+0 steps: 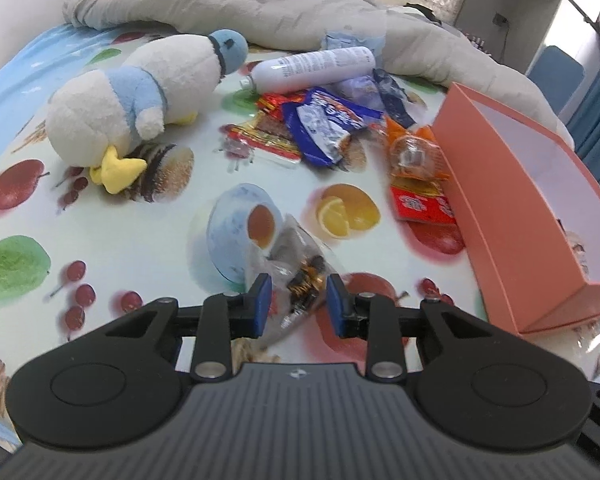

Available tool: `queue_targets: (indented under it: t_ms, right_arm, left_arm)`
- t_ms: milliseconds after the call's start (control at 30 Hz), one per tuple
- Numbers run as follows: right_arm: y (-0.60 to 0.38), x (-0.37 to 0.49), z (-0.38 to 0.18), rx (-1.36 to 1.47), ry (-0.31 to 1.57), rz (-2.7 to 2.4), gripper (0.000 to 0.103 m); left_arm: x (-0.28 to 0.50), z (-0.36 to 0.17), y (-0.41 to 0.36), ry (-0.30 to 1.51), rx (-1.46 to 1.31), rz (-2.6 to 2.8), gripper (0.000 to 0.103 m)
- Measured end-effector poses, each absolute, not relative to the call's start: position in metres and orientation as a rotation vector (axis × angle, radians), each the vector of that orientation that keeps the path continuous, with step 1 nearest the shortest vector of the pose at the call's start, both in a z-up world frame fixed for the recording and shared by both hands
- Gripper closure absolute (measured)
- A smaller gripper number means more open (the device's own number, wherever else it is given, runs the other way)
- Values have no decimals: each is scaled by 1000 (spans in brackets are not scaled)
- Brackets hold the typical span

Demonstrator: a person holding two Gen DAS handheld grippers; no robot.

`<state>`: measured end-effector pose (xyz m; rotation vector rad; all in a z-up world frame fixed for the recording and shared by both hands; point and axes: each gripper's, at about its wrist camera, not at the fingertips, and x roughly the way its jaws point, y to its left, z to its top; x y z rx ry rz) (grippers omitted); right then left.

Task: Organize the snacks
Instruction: 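Lift red packet with right tool while left tool grasps clear chocolate packet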

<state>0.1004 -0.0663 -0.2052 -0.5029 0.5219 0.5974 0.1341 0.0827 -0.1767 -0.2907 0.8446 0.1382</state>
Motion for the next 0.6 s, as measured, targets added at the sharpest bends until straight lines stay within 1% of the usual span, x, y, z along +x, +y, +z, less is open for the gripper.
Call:
queue_targets:
  t_ms: [167, 267, 300, 333, 367, 400, 433, 500, 567, 600]
  right_arm:
    - [-74, 100, -201, -453, 544, 584, 95]
    - [-80, 100, -197, -388, 564, 581, 95]
    - [-82, 100, -195, -368, 567, 574, 93]
    - [-83, 100, -194, -351, 568, 571, 80]
    - [-84, 100, -192, -331, 565, 571, 66]
    - [-85, 100, -189, -307, 562, 573, 61]
    - [-86, 100, -187, -283, 561, 575, 56]
    - [-85, 101, -184, -243, 563, 574, 53]
    - [-83, 105, -183, -214, 558, 554, 41]
    - [-82, 107, -183, -202, 559, 544, 40]
  left_arm:
    - [132, -171, 77, 850, -252, 95, 68]
    - [134, -165, 75, 846, -185, 74, 67]
    - [136, -162, 75, 847, -158, 68, 67]
    - [137, -160, 75, 846, -139, 60, 66]
    - [139, -156, 75, 844, -112, 48, 61]
    - [141, -154, 76, 841, -92, 43, 55]
    - [142, -151, 76, 838, -66, 34, 53]
    - [147, -146, 76, 829, -11, 16, 47]
    - [152, -145, 77, 833, 41, -7, 40]
    - [155, -146, 77, 838, 58, -15, 38]
